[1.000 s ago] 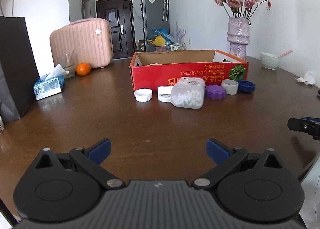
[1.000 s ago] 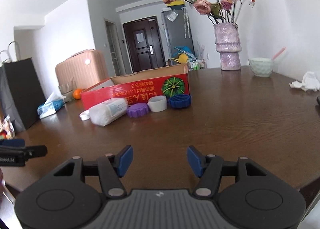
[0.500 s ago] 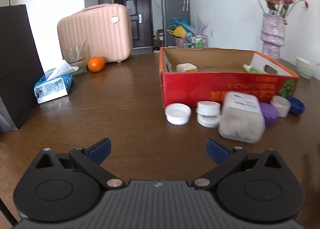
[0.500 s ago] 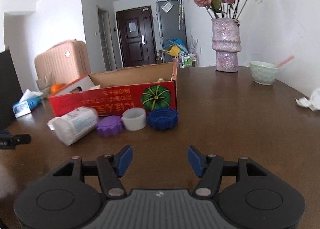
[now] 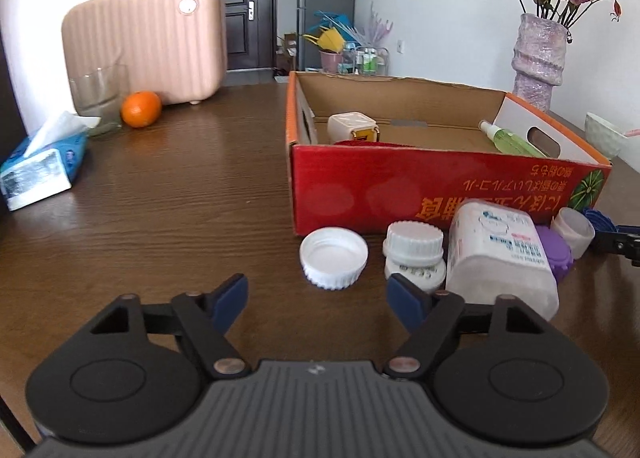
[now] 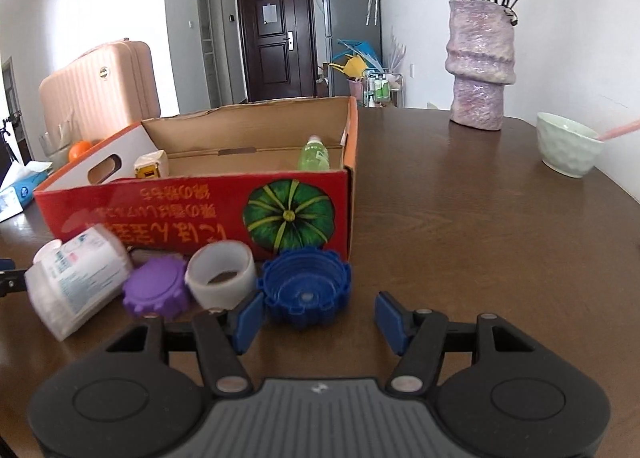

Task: Organize rigid objects
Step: 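Grasp the white bottle cap with the left tool while the right tool grasps the blue cap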

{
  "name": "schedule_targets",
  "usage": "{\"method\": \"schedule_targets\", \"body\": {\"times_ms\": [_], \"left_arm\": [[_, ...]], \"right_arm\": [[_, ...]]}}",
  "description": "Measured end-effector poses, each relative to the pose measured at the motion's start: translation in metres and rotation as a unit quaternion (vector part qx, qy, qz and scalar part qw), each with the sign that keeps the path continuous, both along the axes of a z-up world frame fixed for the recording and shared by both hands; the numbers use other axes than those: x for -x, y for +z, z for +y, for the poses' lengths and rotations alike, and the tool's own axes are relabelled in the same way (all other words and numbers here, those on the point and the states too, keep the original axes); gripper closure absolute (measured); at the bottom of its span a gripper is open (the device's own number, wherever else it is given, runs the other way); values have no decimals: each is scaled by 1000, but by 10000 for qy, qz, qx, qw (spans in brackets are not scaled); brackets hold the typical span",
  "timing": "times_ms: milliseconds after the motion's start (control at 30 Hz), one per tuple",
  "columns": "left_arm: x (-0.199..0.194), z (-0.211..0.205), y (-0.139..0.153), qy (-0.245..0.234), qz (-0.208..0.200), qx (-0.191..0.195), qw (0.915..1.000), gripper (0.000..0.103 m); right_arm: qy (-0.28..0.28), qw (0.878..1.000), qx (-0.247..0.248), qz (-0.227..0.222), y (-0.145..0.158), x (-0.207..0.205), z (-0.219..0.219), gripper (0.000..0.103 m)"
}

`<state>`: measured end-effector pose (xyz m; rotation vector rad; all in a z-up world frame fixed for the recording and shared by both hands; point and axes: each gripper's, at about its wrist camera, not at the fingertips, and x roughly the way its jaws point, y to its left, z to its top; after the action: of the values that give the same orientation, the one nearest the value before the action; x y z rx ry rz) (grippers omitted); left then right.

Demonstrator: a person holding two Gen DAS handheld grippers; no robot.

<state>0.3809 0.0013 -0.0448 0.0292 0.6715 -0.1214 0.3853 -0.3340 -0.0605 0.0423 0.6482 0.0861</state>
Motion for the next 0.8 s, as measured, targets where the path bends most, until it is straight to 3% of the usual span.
{"method": "schedule_targets", "body": {"times_ms": [167, 433, 533, 800], "left_arm": [[-14, -5, -1, -56, -10, 21, 10000, 35], [-22, -5, -4, -54, 52, 82, 9999, 62], [-20, -3, -2, -38, 67, 141, 9999, 62], [26, -3, 15, 57, -134, 123, 9998, 62]], "right_arm": [[127, 9999, 25, 54, -2, -11, 2, 43], [135, 9999, 32, 67, -2, -16, 0, 43], [125, 9999, -9, 59, 0, -16, -1, 50], [92, 9998, -142, -104, 12, 24, -4, 50]]}}
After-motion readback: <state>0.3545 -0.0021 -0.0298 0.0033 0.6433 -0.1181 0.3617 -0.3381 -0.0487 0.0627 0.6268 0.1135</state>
